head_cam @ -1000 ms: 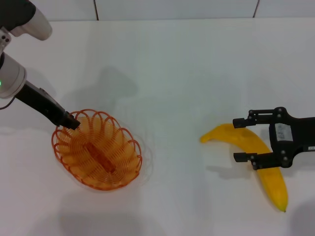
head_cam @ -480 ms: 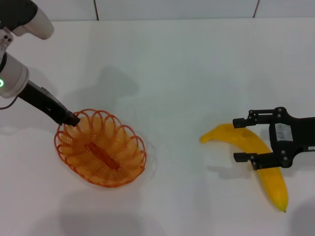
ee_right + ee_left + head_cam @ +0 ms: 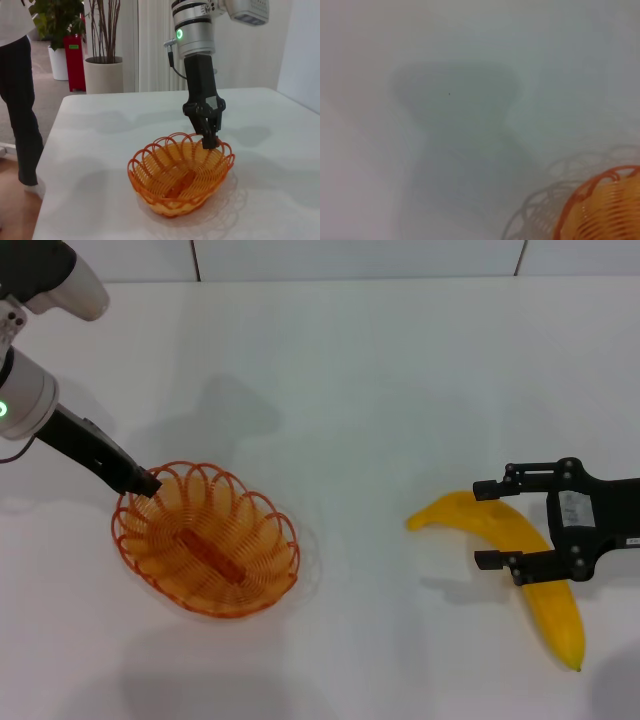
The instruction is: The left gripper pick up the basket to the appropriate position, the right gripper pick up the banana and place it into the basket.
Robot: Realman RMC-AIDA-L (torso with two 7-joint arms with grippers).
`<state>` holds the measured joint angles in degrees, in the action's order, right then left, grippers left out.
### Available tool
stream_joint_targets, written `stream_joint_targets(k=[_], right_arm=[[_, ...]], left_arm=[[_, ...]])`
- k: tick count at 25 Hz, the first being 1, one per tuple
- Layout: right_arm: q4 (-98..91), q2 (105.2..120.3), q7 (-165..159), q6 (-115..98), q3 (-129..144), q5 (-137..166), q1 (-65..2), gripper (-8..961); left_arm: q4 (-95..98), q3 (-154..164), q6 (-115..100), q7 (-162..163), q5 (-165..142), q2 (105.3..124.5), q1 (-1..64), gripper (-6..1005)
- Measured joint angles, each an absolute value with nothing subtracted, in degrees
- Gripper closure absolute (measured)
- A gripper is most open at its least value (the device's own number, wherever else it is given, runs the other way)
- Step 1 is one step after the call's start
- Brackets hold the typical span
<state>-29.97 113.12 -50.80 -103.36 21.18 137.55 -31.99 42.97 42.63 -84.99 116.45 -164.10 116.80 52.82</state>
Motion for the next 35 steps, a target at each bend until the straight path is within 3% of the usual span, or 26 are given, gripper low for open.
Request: stream_joint_targets(k=[25, 35], right_arm=[[-30.0, 113.06, -50.8, -103.4, 21.1, 137.5, -31.5, 198], [-30.0, 113.02, -50.8, -103.3, 20.9, 137.5, -31.4, 198]], left_arm=[[44.5, 42.0, -93.0, 116.6, -154.1, 116.57, 52.0, 943], [44.6, 41.8, -93.8, 122.1, -145.7, 116.64, 48.8, 947]])
